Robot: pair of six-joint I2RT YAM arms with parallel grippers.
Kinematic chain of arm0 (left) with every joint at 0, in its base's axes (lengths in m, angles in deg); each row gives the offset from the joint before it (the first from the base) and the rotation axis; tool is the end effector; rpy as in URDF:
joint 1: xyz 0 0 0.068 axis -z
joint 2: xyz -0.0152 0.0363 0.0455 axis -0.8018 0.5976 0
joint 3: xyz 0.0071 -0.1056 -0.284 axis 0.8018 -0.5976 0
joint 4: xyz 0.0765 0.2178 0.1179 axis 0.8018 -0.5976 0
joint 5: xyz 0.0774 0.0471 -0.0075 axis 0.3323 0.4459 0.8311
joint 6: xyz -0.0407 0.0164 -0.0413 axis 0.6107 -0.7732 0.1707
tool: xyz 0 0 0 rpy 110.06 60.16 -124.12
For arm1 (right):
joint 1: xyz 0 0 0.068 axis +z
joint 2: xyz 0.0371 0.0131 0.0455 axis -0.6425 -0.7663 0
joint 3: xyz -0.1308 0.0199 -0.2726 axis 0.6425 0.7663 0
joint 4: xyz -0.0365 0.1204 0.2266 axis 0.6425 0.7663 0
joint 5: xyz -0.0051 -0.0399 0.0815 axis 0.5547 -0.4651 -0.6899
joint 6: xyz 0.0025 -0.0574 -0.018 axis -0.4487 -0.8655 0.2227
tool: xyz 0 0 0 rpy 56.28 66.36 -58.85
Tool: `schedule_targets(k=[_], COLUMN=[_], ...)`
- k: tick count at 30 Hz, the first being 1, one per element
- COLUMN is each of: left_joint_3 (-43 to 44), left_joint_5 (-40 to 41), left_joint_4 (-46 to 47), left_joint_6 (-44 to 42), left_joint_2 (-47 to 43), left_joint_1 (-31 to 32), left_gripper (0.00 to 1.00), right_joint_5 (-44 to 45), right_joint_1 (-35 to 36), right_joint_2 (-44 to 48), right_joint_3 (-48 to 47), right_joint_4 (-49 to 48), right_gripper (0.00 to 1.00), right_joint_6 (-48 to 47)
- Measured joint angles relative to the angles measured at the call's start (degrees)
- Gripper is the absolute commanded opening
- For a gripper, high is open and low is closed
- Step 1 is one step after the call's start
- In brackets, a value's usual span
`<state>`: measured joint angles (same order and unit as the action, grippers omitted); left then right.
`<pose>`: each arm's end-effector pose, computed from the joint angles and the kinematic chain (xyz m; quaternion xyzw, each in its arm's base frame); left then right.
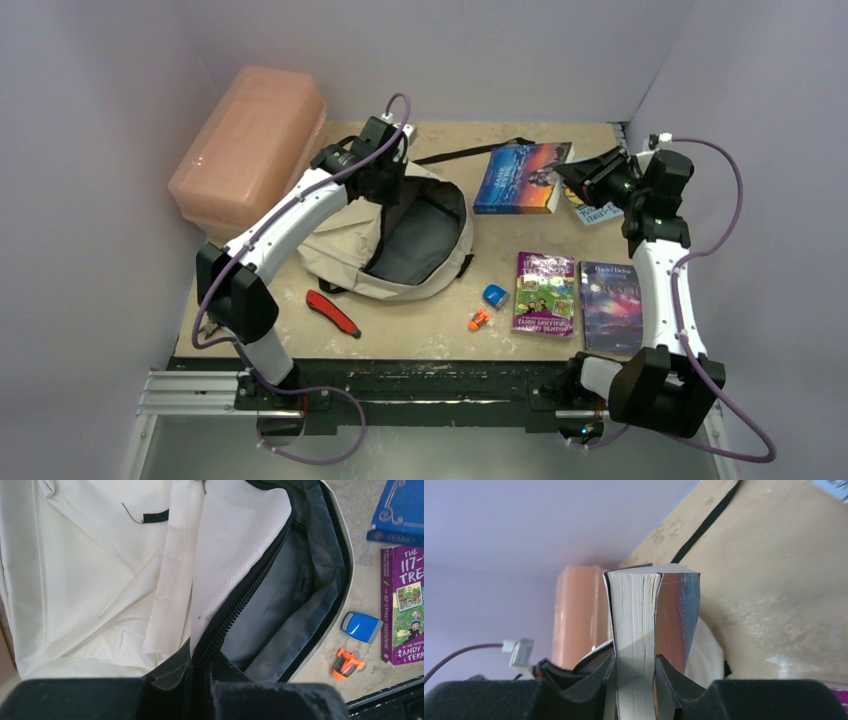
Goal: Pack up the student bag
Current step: Place the book in the student bag.
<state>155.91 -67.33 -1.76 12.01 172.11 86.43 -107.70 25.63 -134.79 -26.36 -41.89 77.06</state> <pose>0.3190 -0.2037 0.3646 0.1255 0.9357 -0.1006 0.3140 0.2563 -0.0387 0.3761 0.2814 0.7490 0.4136 0.4345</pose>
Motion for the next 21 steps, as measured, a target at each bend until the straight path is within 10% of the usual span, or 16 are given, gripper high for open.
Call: schedule_targets(k=[21], left_joint_3=[7.41], left_joint_5=[2.16], left_joint_4=[-3.48], left_joint_6=[6.86], left_joint_2=[1.66], left_joint_1=[-0.87], left_gripper=[0.0], right_joint_5=[-6.95], right_joint_1=[17.73], right_joint_2=[0.85], right_joint_3=[13.68], right_joint_4=[-19.41], right_gripper=[0.0], right_joint_6=[20.79])
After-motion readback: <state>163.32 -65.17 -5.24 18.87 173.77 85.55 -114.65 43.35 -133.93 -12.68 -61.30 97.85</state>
